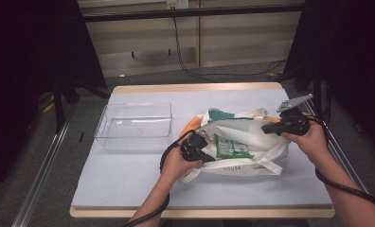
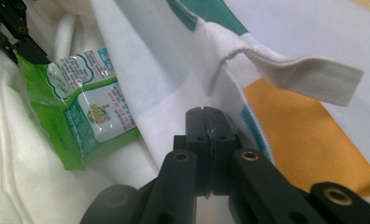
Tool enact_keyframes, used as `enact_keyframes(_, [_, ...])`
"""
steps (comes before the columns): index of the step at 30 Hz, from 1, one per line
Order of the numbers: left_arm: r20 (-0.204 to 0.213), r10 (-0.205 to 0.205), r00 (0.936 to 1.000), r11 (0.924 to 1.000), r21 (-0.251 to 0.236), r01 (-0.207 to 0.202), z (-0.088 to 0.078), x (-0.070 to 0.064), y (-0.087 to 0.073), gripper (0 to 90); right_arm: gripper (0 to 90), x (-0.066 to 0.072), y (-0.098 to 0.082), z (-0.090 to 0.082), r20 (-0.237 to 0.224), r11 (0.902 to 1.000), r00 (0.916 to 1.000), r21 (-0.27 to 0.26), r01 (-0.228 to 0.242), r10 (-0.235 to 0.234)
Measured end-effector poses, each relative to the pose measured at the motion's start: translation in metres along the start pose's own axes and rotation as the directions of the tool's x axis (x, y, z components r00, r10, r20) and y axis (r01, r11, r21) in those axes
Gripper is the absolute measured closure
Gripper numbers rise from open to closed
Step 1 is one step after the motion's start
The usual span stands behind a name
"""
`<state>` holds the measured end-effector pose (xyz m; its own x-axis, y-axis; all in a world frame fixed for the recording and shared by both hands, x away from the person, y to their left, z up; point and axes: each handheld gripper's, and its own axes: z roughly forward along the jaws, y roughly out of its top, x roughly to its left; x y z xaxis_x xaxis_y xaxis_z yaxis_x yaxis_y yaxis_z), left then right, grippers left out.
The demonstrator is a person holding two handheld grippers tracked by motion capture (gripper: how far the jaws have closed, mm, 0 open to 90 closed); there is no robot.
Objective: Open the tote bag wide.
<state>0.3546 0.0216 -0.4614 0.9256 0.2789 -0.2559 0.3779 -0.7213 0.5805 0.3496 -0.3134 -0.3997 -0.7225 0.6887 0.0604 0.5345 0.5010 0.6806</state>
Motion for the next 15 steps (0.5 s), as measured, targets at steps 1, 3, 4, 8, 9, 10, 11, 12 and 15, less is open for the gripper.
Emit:
enact_keyframes(1, [-0.006, 0.001, 1.0000, 1.0000, 0.005, -0.001, -0.0005, -0.0001, 0.0001, 90.0, 89.2, 0.0000, 0.0000, 0.0000, 0.001, 1.0000, 1.0000, -0.002, 0.001, -0.001])
enact_keyframes(3, [-0.004, -0.008, 1.0000, 1.0000, 0.002, 0.008, -0.0002, -0.0007, -0.0004, 90.0, 89.2, -0.0009, -0.0007, 0.0000, -0.005, 1.0000, 1.0000, -0.008, 0.003, -0.003])
enact_keyframes(4, [-0.001, 0.000, 1.0000, 1.0000, 0.005, 0.000, -0.0004, 0.0001, -0.0007, 90.0, 89.2, -0.0009, -0.0007, 0.0000, -0.005, 1.0000, 1.0000, -0.008, 0.003, -0.003])
enact_keyframes(8, [-0.003, -0.002, 1.0000, 1.0000, 0.001, 0.002, -0.0009, 0.0007, -0.0016, 90.0, 88.2, 0.0023, 0.0000, -0.0023, -0.005, 0.9999, 1.0000, -0.011, 0.007, -0.007])
enact_keyframes(9, [-0.003, -0.009, 1.0000, 1.0000, 0.001, 0.009, -0.0010, 0.0000, -0.0014, 90.0, 88.1, 0.0030, 0.0003, -0.0029, -0.008, 0.9999, 0.9999, -0.012, 0.010, -0.010])
enact_keyframes(10, [-0.003, -0.009, 1.0000, 1.0000, 0.001, 0.009, -0.0010, 0.0000, -0.0014, 90.0, 87.7, 0.0033, 0.0006, -0.0032, -0.013, 0.9997, 0.9998, -0.019, 0.015, -0.015])
enact_keyframes(11, [-0.009, -0.002, 1.0000, 1.0000, 0.001, 0.002, -0.0015, 0.0004, -0.0009, 90.0, 87.1, 0.0043, 0.0011, -0.0042, -0.006, 0.9998, 0.9999, -0.014, 0.013, -0.013])
enact_keyframes(12, [-0.003, 0.000, 1.0000, 1.0000, -0.005, 0.000, -0.0020, 0.0000, -0.0004, 89.9, 86.9, 0.0050, 0.0014, -0.0049, -0.014, 0.9997, 0.9998, -0.016, 0.016, -0.016])
enact_keyframes(15, [-0.023, 0.011, 0.9997, 0.9999, -0.003, -0.011, -0.0065, -0.0008, 0.0028, 86.7, 84.5, 0.0089, 0.0033, -0.0069, -0.014, 0.9993, 0.9995, -0.026, 0.028, -0.028])
